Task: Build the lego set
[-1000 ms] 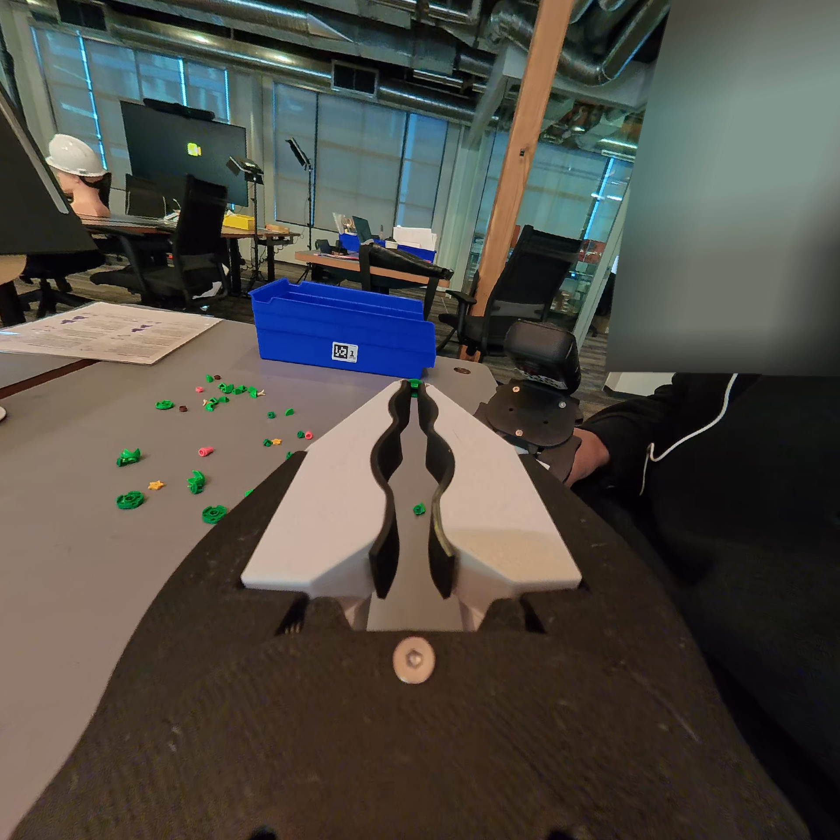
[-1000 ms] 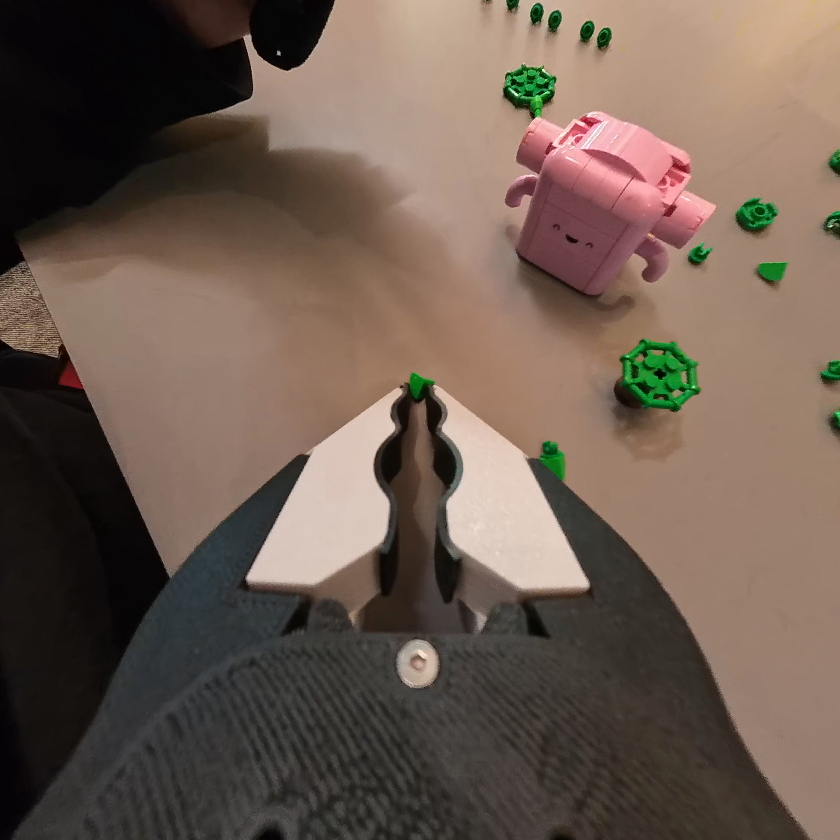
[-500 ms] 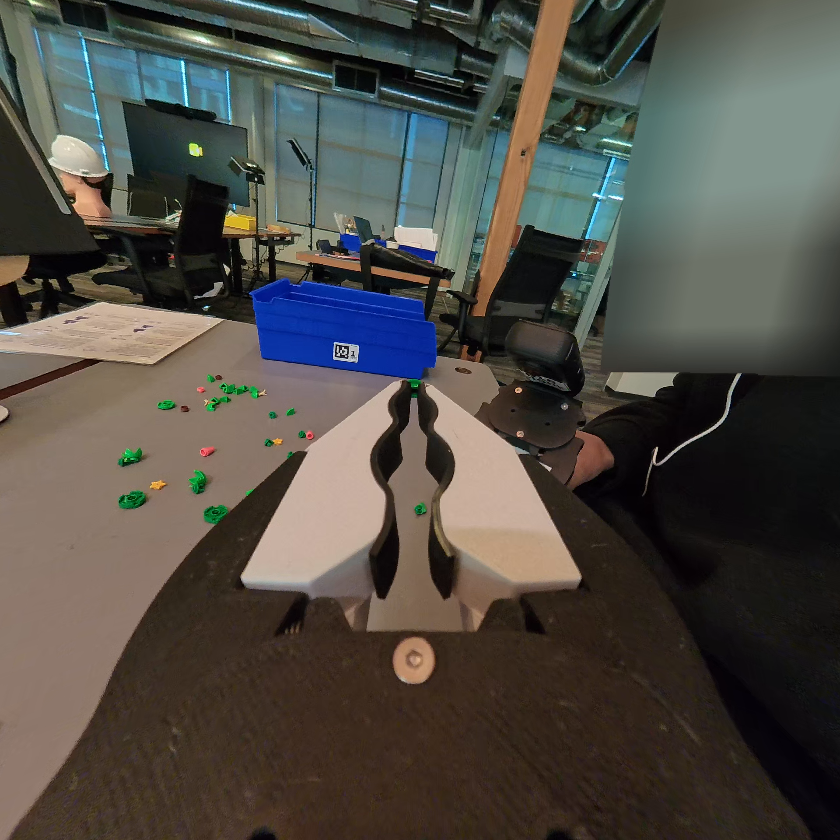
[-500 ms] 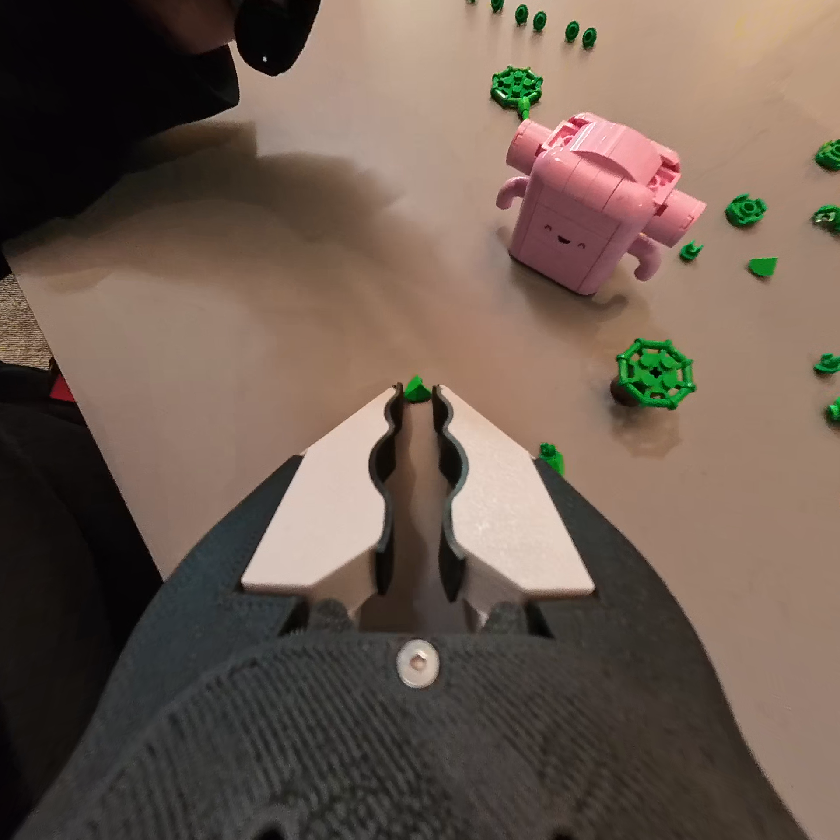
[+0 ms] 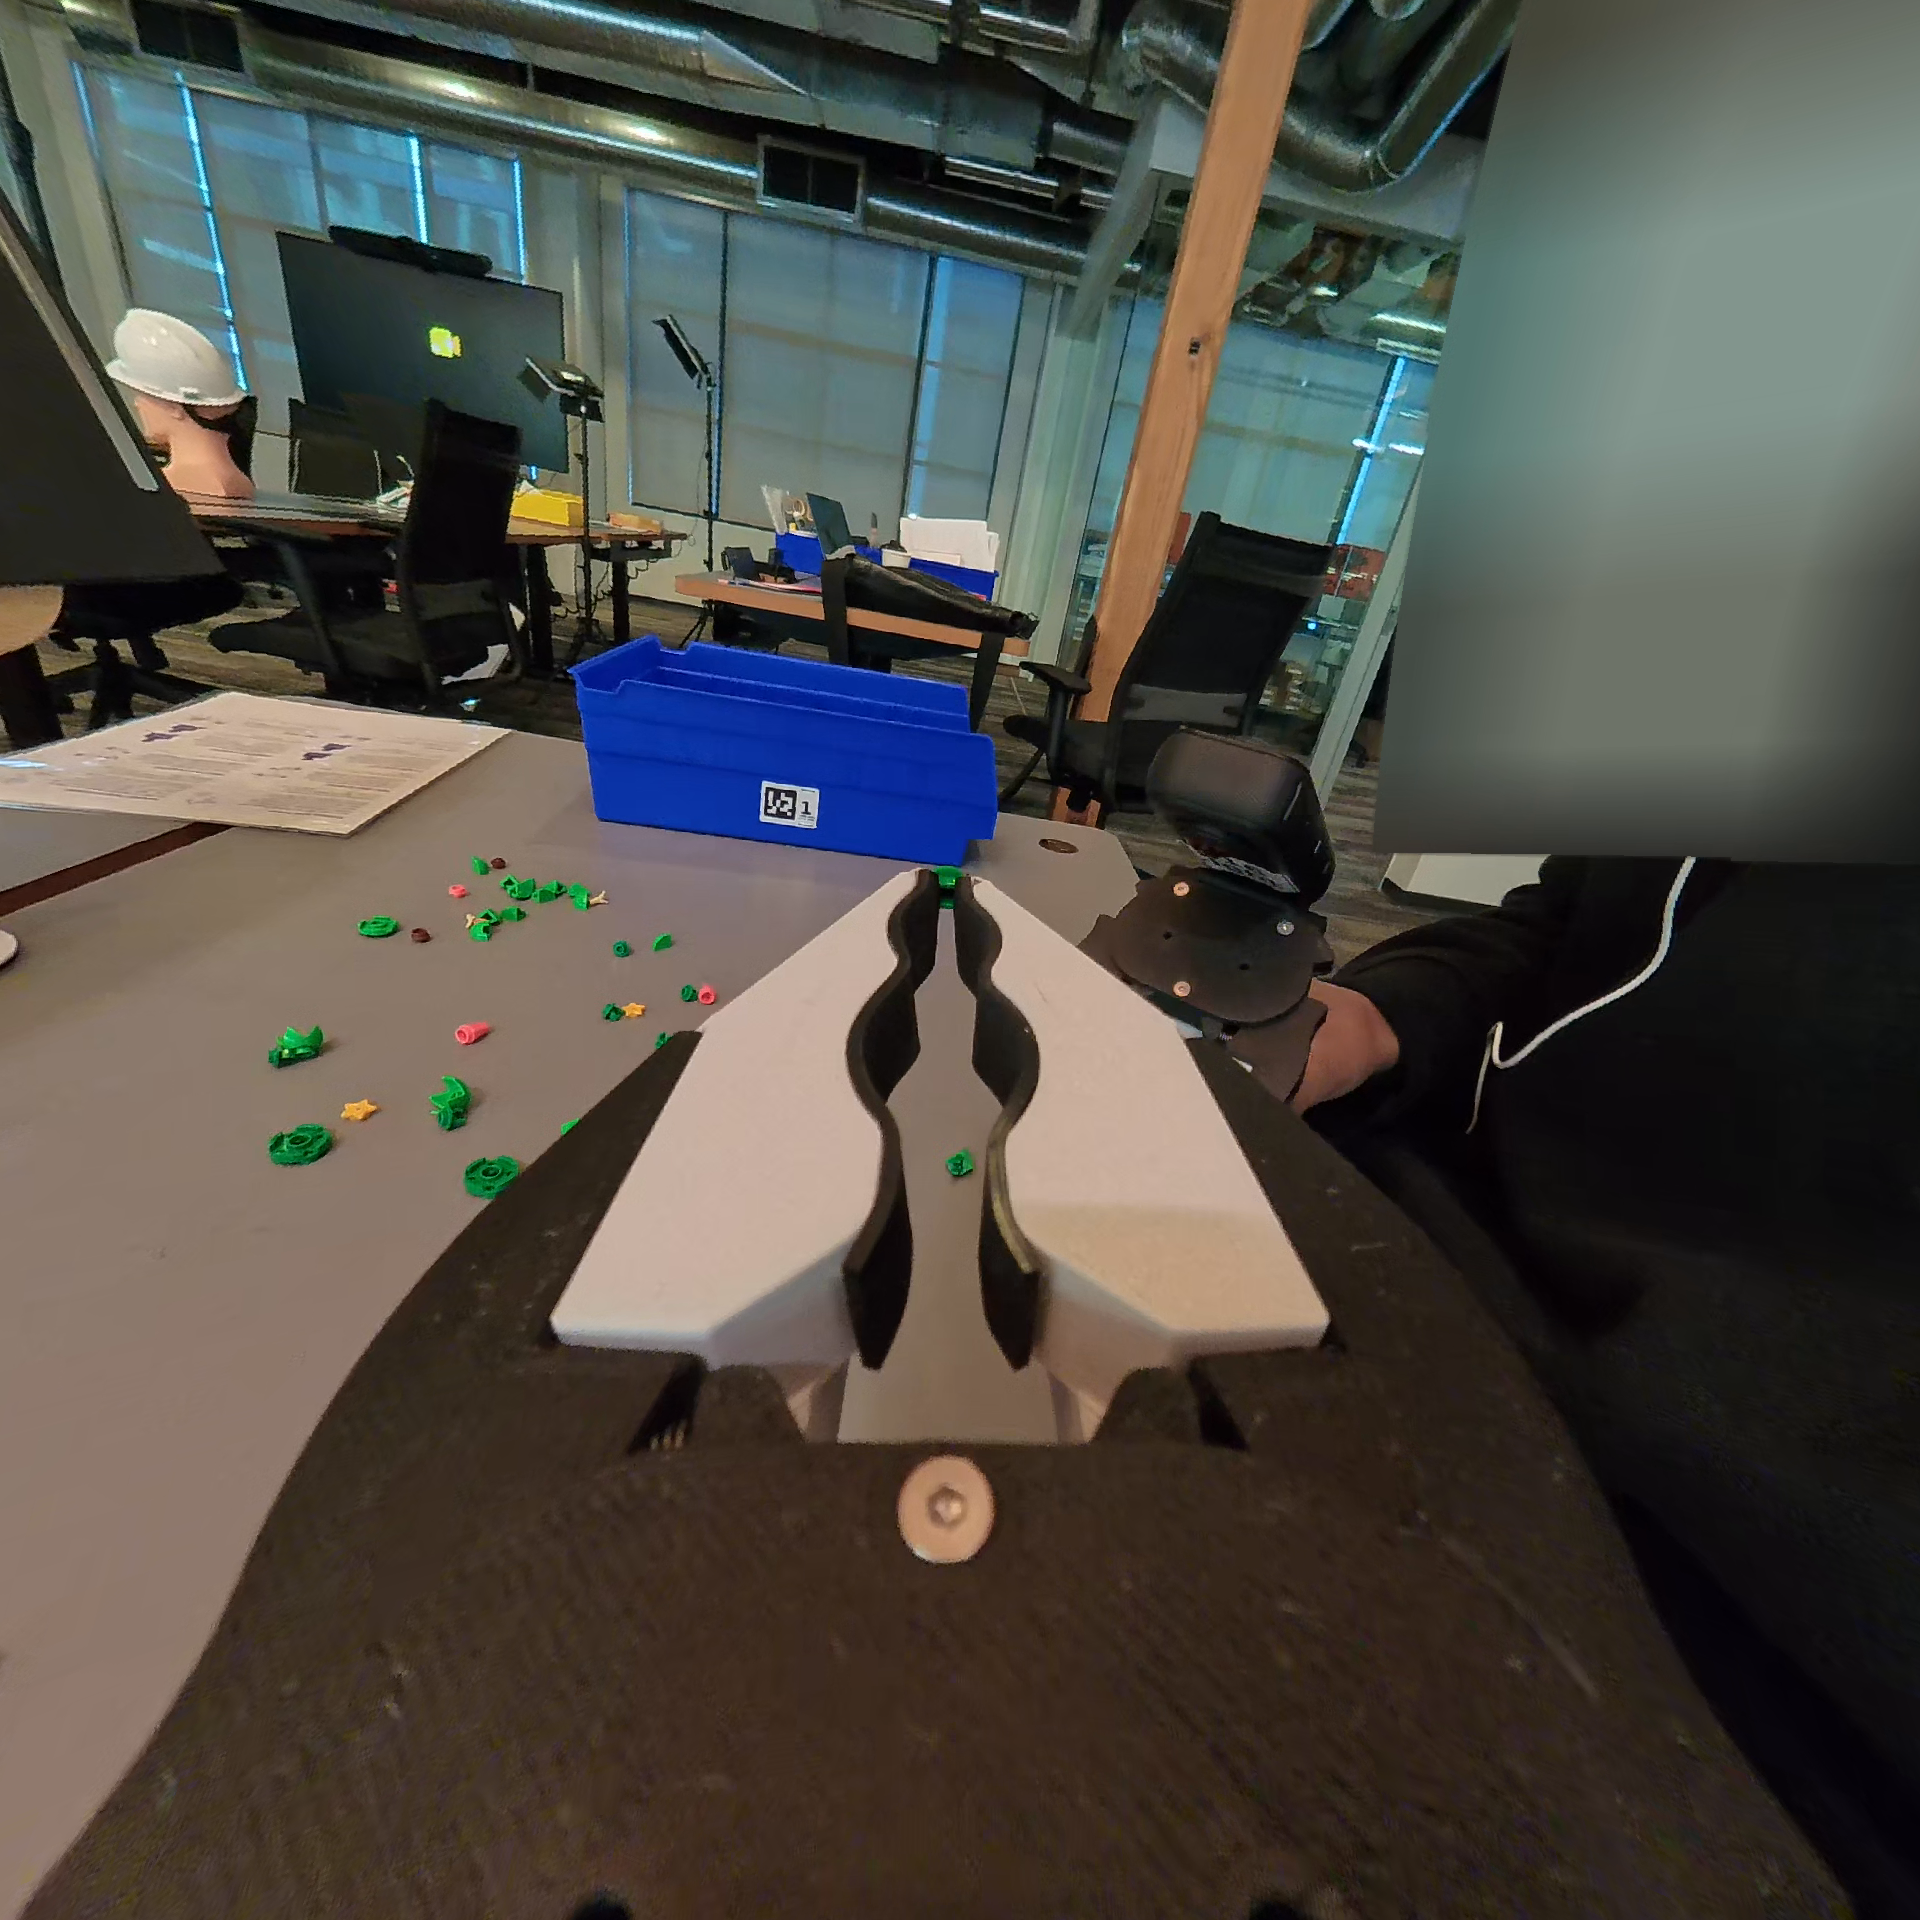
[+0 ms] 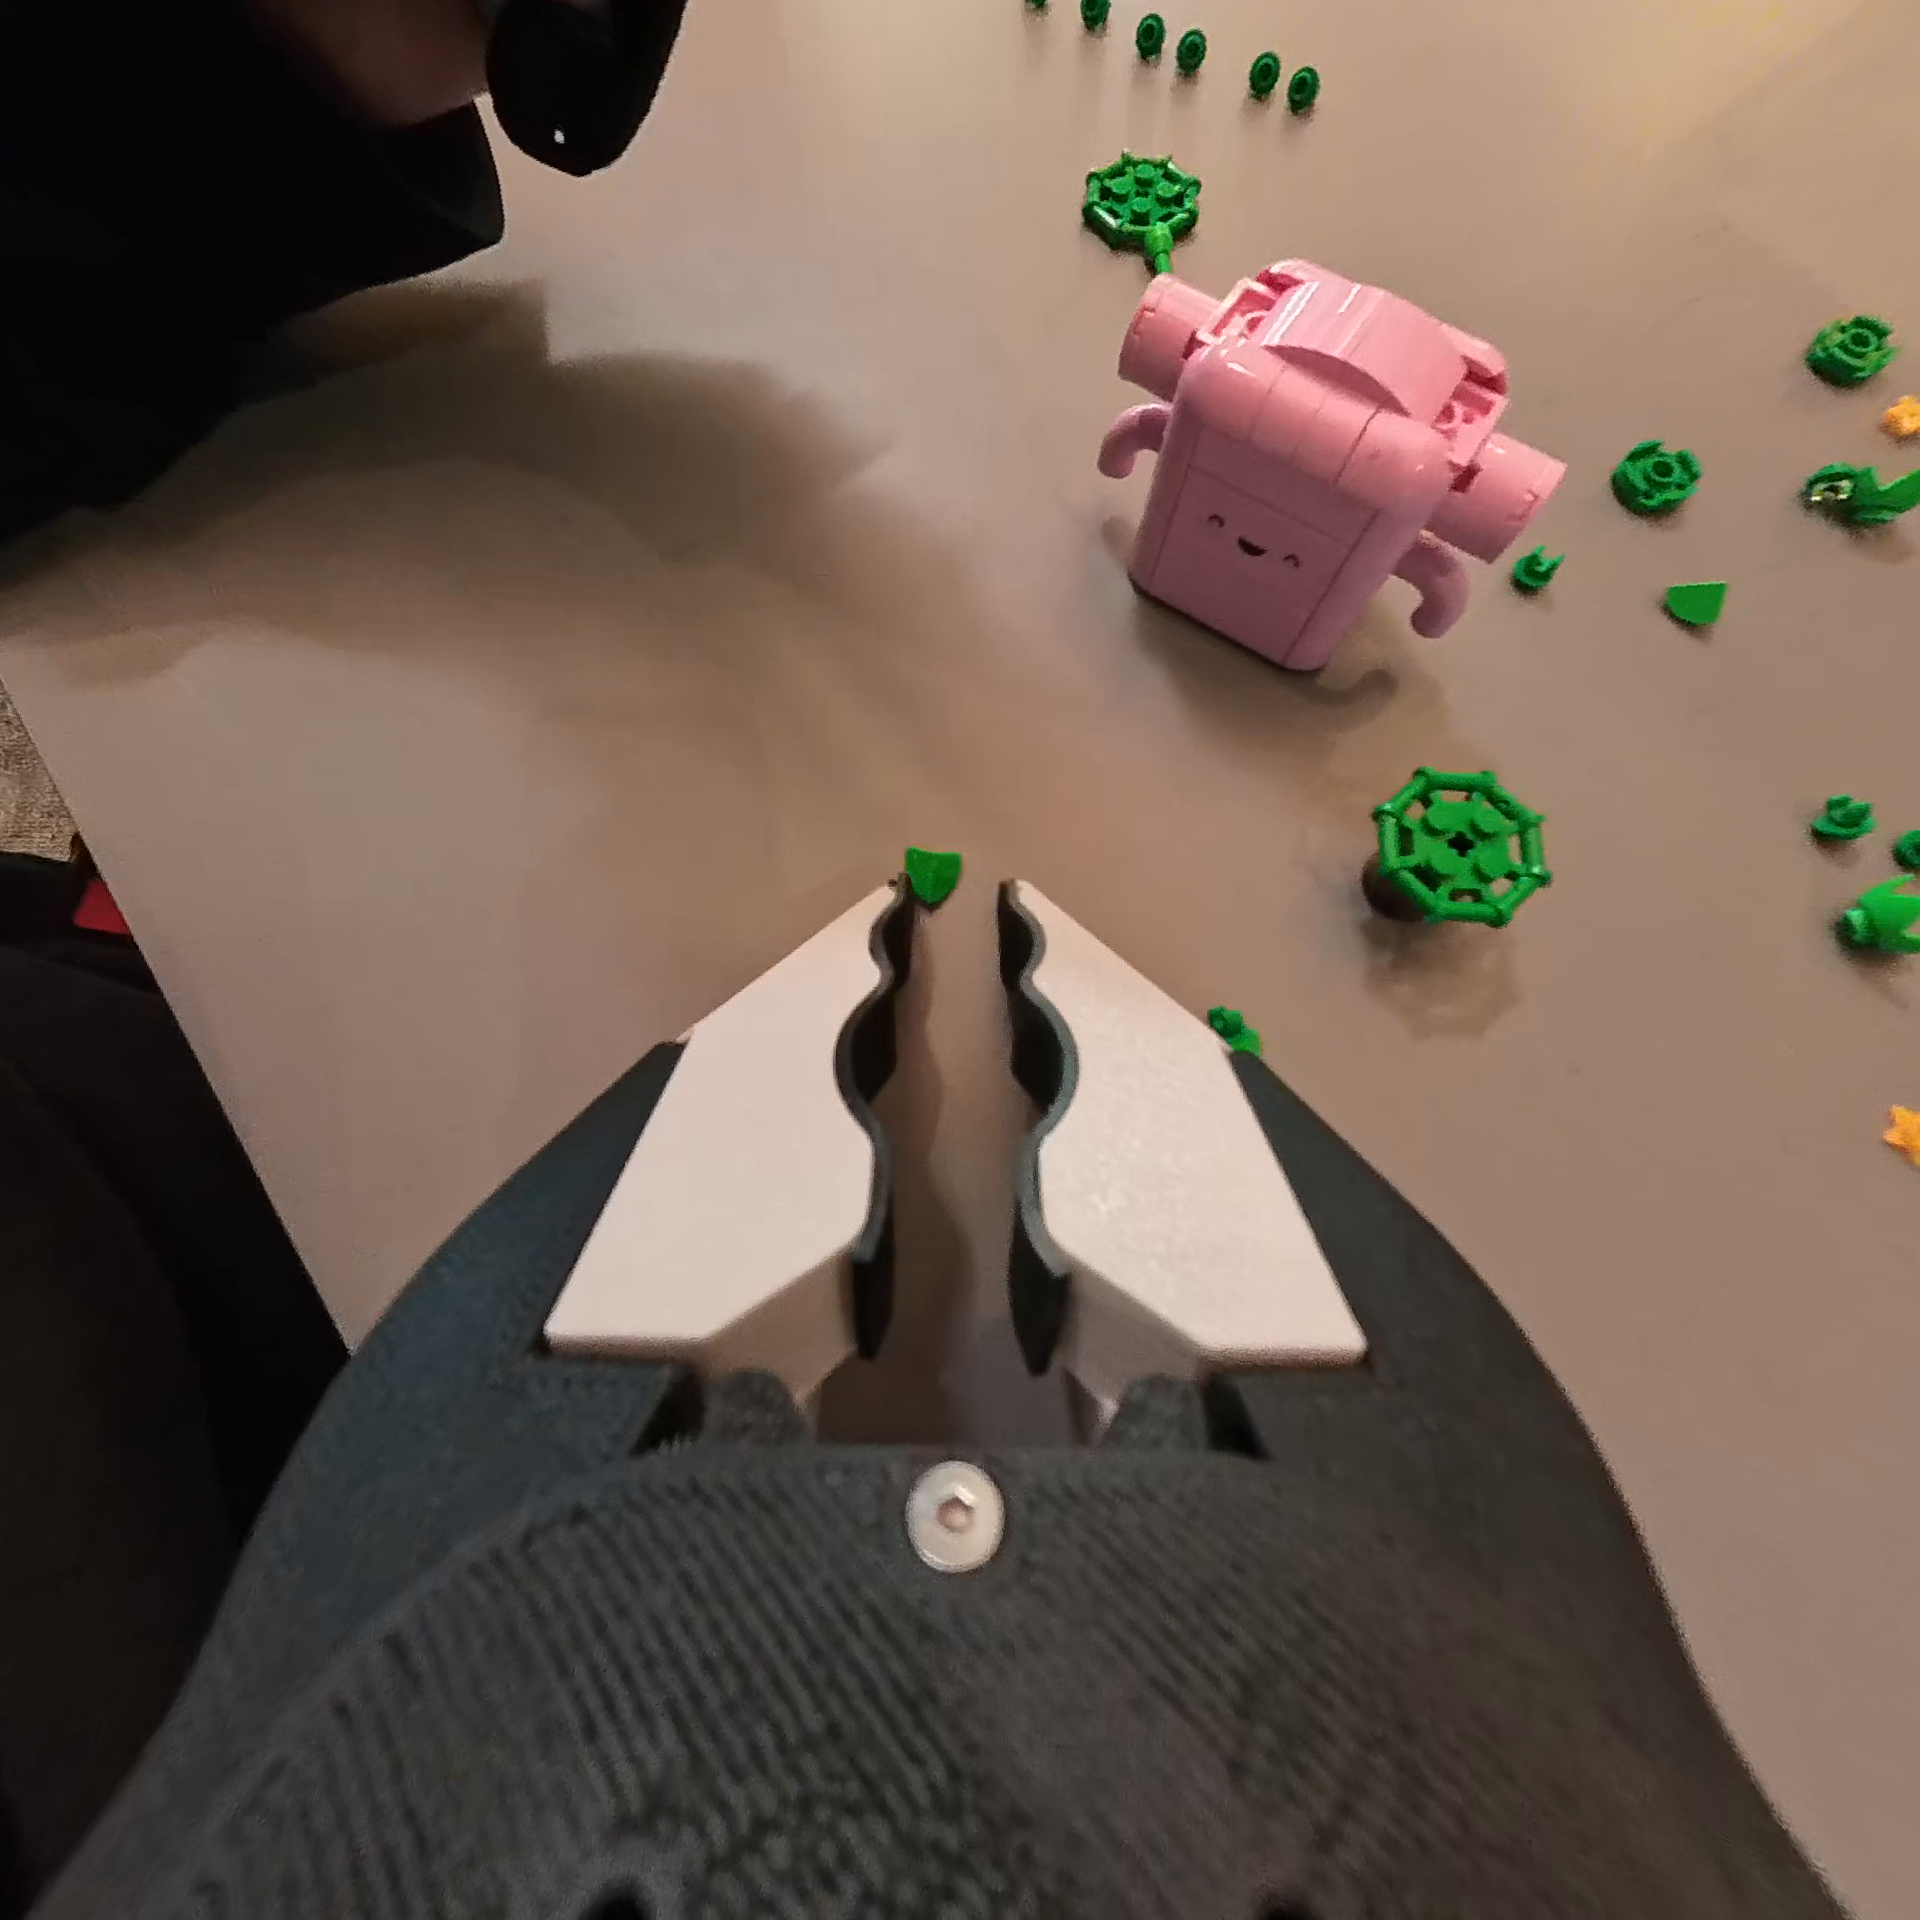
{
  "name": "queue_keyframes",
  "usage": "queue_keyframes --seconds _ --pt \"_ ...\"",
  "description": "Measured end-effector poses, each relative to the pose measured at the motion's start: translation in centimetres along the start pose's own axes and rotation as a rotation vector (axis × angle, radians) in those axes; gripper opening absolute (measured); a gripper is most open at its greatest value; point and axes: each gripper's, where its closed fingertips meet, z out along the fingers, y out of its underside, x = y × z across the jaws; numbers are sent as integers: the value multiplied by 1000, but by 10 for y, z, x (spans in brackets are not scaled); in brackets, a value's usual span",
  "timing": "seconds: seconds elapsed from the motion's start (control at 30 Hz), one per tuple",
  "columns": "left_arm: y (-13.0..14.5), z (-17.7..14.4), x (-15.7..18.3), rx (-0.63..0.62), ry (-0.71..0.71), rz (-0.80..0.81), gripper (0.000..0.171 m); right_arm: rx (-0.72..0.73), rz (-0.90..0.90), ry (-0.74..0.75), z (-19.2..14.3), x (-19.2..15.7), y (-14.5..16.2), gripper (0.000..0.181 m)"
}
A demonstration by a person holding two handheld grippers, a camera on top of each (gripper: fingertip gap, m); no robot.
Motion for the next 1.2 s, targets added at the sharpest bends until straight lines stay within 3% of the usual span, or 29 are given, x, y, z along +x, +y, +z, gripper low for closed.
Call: queue_keyframes --seconds 0.9,1.2 --pt "1 1 0 -5 0 1 0 2 -60 -68 0 -9 0 18" --pt "2 1 0 -8 0 0 0 53 -119 -206 -8 -13 -9 20"
